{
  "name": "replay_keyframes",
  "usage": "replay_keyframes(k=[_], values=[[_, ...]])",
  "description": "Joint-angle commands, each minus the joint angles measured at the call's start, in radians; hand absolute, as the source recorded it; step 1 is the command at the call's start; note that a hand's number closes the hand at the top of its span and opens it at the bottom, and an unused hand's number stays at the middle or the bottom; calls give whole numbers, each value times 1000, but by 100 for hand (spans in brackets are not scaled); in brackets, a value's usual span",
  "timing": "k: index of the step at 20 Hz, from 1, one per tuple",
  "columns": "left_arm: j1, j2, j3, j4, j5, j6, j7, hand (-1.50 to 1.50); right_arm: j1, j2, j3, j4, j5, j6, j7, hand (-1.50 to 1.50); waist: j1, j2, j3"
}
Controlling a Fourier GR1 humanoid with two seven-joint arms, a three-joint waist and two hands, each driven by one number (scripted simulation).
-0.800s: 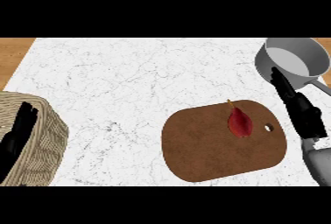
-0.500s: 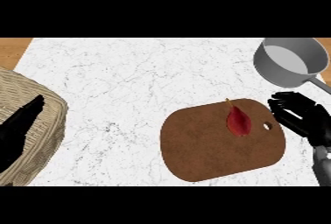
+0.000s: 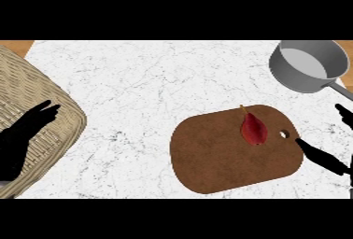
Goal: Pick the pear from the cutting board and place it in the pot
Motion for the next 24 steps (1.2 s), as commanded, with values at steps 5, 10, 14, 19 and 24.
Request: replay_keyframes(k=[5,10,14,19,24], values=[[36,-25,-8,45,-34,-32,-42,0,34,-129,35,-268,68,198,360,-150,30,10,-7],[7,-5,-5,49,-26,-47,-27,0,-129,-184,70,-282,27,392,569,-150,52,13,-7],[-26,-40,-44,91,-49,-22,-54,0,-248,-219,130,-214,-36,572,704,-150,70,22,-9],[-12,-49,-68,58,-46,-23,-47,0,-342,-184,208,-155,-144,752,881,-150,82,20,-7],[-26,-54,-65,90,-62,-11,-71,0,-526,-129,210,-8,-249,875,978,-150,81,21,-6]])
